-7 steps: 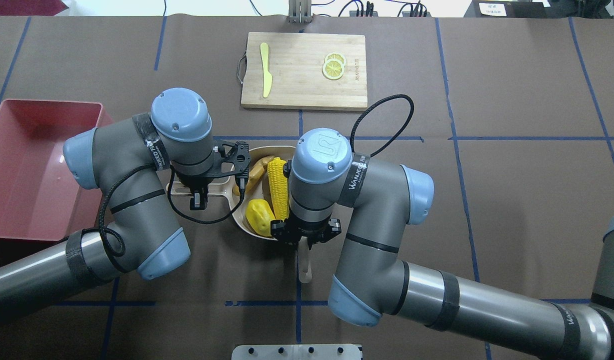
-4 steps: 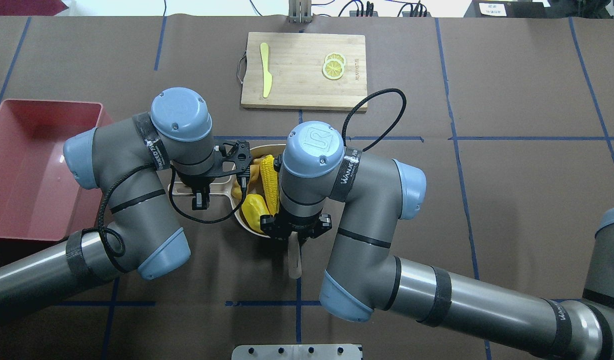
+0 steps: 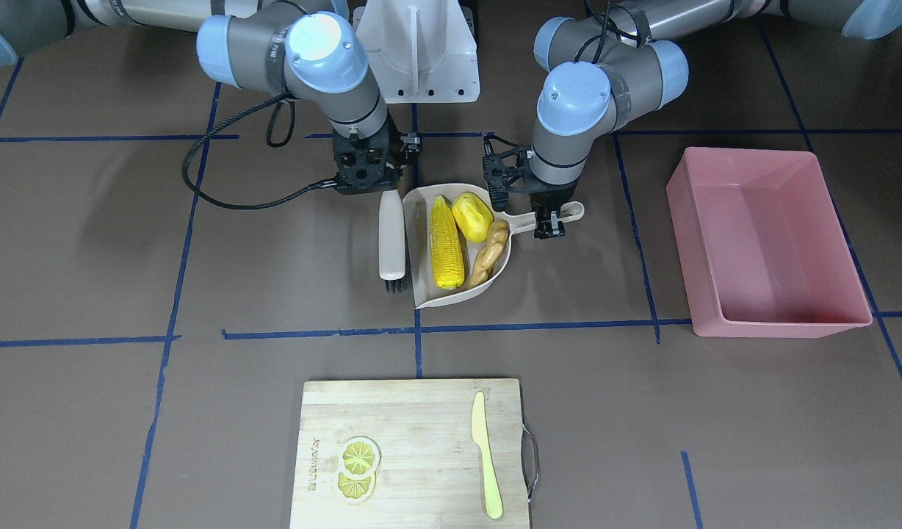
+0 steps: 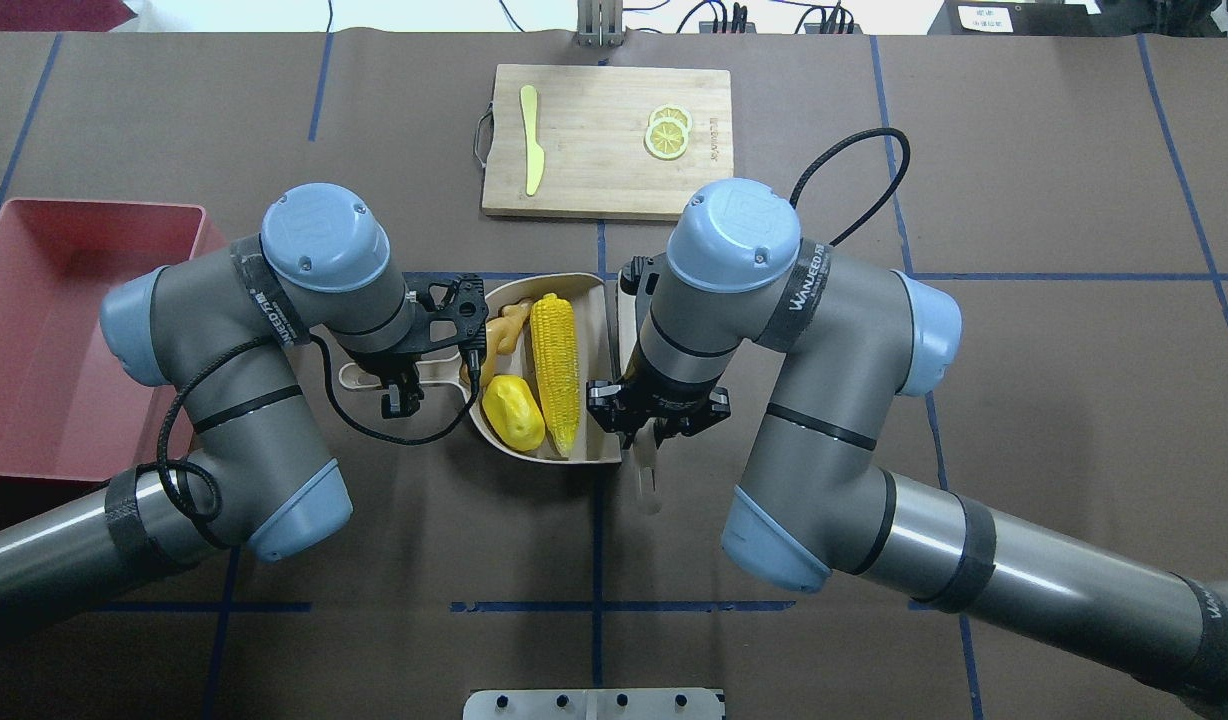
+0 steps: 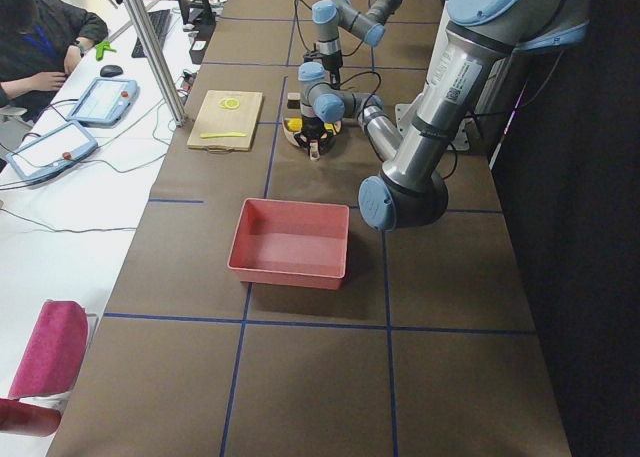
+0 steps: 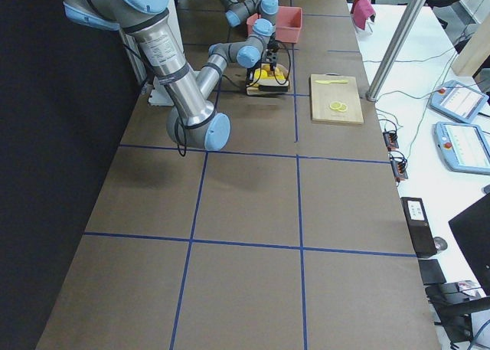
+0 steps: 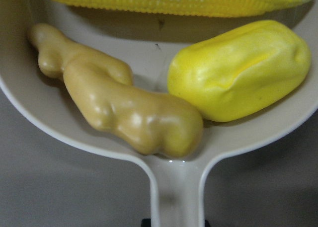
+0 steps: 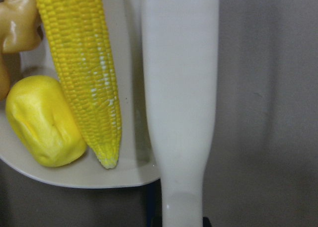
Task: Sweep and dump trash into bin
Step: 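Sweep the corn, pepper and ginger into the dustpan with the right gripper's brush, then lift the dustpan over the pink bin with the left gripper while the right withdraws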
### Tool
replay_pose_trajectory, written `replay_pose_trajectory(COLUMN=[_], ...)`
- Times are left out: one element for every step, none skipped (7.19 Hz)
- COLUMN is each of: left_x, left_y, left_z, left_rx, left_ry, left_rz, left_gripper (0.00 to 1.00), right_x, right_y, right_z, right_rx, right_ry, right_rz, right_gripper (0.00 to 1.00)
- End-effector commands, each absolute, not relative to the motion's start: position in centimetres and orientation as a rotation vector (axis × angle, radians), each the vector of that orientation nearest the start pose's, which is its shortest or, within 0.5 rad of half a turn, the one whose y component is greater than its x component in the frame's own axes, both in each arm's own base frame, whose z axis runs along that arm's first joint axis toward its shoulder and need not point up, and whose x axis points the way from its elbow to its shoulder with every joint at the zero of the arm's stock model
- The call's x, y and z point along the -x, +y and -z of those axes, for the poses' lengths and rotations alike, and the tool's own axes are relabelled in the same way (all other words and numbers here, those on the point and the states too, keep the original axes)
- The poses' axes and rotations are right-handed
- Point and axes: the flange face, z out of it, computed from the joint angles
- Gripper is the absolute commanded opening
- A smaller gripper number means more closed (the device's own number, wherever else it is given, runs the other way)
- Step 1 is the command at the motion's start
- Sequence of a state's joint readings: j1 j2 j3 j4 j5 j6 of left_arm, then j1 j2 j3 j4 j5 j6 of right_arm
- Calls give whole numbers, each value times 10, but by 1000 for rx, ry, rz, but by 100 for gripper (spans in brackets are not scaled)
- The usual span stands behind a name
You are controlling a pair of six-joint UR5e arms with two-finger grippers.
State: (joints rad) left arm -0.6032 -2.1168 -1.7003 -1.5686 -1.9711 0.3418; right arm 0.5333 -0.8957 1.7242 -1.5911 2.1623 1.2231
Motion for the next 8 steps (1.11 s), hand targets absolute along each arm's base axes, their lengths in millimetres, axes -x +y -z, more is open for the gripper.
replay_pose_trajectory(left_x=[-489, -480, -459, -427, -377, -329, -273, -223], left_y=[-448, -457, -467, -475, -483, -484, -474, -468], left_z=[-291, -287, -277, -279, -284, -292, -298, -305], left_rx=[-540, -552, -547, -543, -571, -550, -540, -528], left_ry=[724, 729, 796, 828, 812, 846, 856, 866], left_rz=[-1379, -1353, -1311, -1275, -1218, -1167, -1114, -1045], left_gripper=[1, 1, 1, 1, 1, 0, 0, 0], right_x=[497, 466, 425, 387, 363, 341, 325, 306], right_y=[-419, -434, -445, -462, -472, -486, -497, -506], right_z=[-184, -186, -193, -204, -212, -217, -219, -222], right_rx=[185, 193, 190, 190, 180, 151, 145, 142], right_ry=[-982, -994, -995, -978, -969, -970, -971, -952], right_rz=[47, 14, -26, -91, -133, -145, -152, -174], right_gripper=[0, 0, 0, 0, 0, 0, 0, 0])
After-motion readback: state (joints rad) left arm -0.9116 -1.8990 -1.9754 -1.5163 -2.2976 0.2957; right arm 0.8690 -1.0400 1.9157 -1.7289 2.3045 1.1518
